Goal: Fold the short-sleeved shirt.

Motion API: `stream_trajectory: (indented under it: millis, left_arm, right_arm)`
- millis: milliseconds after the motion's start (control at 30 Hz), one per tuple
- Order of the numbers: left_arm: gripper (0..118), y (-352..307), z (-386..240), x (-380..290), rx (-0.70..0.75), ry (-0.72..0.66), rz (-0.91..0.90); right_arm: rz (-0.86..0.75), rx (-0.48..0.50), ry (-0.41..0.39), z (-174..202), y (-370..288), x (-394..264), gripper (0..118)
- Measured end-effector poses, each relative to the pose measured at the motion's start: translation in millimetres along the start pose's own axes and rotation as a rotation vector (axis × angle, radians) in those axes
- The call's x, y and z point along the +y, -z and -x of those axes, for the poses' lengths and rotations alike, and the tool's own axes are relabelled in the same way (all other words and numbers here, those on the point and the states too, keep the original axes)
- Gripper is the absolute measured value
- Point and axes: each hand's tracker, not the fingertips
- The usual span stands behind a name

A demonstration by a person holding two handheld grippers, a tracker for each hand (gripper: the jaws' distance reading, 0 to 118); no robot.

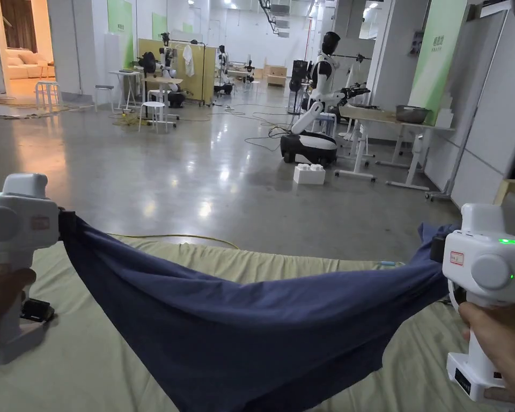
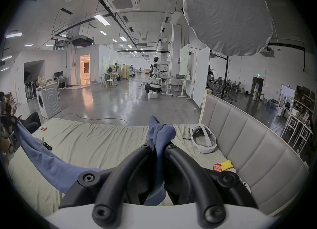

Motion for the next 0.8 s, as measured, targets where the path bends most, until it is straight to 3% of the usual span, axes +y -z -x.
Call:
stream_trajectory:
  millis: [133, 300, 600, 800]
  left_arm:
    - [7, 9.8, -6.4, 4.8, -0.002, -0.011, 0.014]
    - [7, 17.8, -16.5, 33.7, 0.012, 0.008, -0.005]
    - [7, 18.1, -26.0, 94.0, 0.033, 0.010, -0.096]
    - [7, 24.2, -20.2, 74.1, 0.035, 0.039, -0.101]
  right_arm:
    - [0.002, -0.006, -0.002, 3.3, 12.0, 10.7, 12]
    - [-0.013, -0.027, -0.066, 9.2, 28.1, 40.7, 12]
    - [-0.082, -0.049, -0.075, 11.7, 39.5, 97.2, 12]
    - [-0.092, -0.052, -0.079, 12.3, 37.5, 83.2, 12]
